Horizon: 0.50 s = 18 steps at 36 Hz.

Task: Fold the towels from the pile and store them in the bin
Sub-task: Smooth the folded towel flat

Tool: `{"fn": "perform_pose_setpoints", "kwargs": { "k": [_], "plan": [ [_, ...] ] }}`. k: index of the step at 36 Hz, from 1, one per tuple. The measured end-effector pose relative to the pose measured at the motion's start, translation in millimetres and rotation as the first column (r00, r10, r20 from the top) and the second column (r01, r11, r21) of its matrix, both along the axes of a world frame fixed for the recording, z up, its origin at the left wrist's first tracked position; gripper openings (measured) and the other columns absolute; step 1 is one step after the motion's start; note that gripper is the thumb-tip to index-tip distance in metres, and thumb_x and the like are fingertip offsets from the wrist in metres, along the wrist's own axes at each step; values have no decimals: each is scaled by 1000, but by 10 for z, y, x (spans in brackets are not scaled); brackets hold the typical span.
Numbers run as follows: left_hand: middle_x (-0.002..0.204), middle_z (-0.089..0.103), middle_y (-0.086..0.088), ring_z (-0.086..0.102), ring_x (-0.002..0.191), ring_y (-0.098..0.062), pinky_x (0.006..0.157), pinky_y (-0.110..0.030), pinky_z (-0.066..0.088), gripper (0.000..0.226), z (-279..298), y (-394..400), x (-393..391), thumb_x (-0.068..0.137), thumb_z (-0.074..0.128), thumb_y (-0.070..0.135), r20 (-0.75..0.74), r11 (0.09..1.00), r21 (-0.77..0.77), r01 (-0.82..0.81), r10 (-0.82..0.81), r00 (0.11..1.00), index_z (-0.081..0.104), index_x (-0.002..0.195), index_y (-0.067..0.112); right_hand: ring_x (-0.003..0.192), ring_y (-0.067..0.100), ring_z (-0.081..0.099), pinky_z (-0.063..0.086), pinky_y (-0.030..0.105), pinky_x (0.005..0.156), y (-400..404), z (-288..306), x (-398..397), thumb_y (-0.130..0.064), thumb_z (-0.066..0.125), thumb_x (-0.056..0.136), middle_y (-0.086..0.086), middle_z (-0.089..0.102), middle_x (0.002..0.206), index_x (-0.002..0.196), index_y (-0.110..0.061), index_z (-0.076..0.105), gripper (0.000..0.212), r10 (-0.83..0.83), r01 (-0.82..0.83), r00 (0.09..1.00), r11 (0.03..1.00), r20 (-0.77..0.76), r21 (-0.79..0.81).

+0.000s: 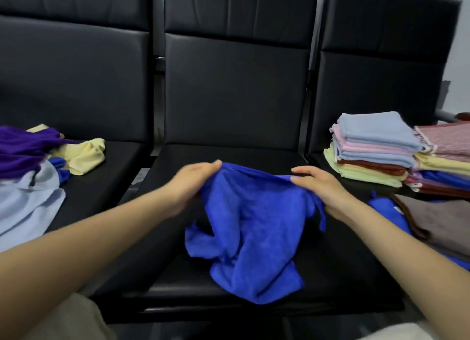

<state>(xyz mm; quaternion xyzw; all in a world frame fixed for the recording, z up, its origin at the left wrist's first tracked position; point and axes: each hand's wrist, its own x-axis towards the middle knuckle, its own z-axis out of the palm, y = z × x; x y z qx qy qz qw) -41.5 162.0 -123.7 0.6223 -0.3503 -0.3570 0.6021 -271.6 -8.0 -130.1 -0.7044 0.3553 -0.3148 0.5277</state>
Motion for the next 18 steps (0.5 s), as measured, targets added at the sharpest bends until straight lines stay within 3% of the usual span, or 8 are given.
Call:
{"fn": "perform_pose_setpoints", "kwargs": {
  "k": [3, 5, 6, 9, 13, 16, 18],
  "plan": [
    [98, 72, -10, 65, 86, -19, 75, -27, 51, 29, 132, 21, 259, 92, 63, 33, -11, 993, -12, -114, 114, 993, 70, 99, 5, 77, 10, 64, 48, 20, 70, 40, -49, -24, -8, 72, 85, -1, 71, 81, 88, -18, 73, 10, 66, -77, 990, 994, -121, -83],
    [98, 72, -9, 65, 87, -20, 82, -31, 52, 21, 184, 37, 400, 90, 65, 31, -37, 992, -1, -128, 128, 991, 69, 95, 11, 71, 13, 63, 49, 22, 63, 67, -21, -2, -11, 72, 85, -1, 70, 73, 75, -16, 74, 11, 78, -80, 996, 996, -52, -37],
    [97, 72, -8, 66, 84, -19, 81, -31, 53, 19, 209, 37, 448, 90, 65, 31, -59, 992, 4, -124, 124, 990, 69, 92, 12, 73, 16, 64, 52, 23, 64, 69, 4, 18, -13, 74, 81, 3, 72, 76, 77, -14, 75, 4, 81, -82, 996, 996, 29, 31],
    [87, 73, -2, 69, 72, -12, 67, -24, 57, 16, 303, 33, 568, 92, 61, 27, -183, 998, -20, -65, 60, 981, 69, 91, 13, 92, 24, 67, 56, 28, 80, 12, 142, 79, -25, 76, 69, 16, 72, 105, 102, 1, 71, 43, 50, -104, 963, 976, 265, 193],
    [102, 69, -7, 67, 83, -17, 65, -24, 59, 24, 369, -42, 737, 93, 59, 23, -238, 995, -64, -81, 64, 969, 65, 110, 8, 101, 22, 69, 56, 30, 89, -93, 275, 194, -31, 68, 78, 12, 73, 109, 108, -5, 69, 40, 11, -182, 906, 912, 422, 367],
    [90, 66, -3, 64, 68, -12, 56, -22, 53, 9, 342, -170, 844, 94, 58, 15, -208, 977, -79, -198, 178, 962, 65, 99, 12, 106, 21, 69, 54, 33, 91, -218, 233, 370, -33, 68, 84, 11, 72, 112, 116, -7, 67, 41, -91, -129, 894, 886, 440, 445],
    [88, 61, -2, 59, 66, -11, 50, -19, 50, 12, 270, -259, 913, 94, 58, 9, -169, 955, -80, -285, 268, 948, 61, 105, 13, 103, 23, 69, 54, 33, 86, -334, 162, 525, -27, 67, 90, 12, 72, 112, 118, -6, 67, 35, -228, 14, 894, 875, 386, 484]
  ]
}}
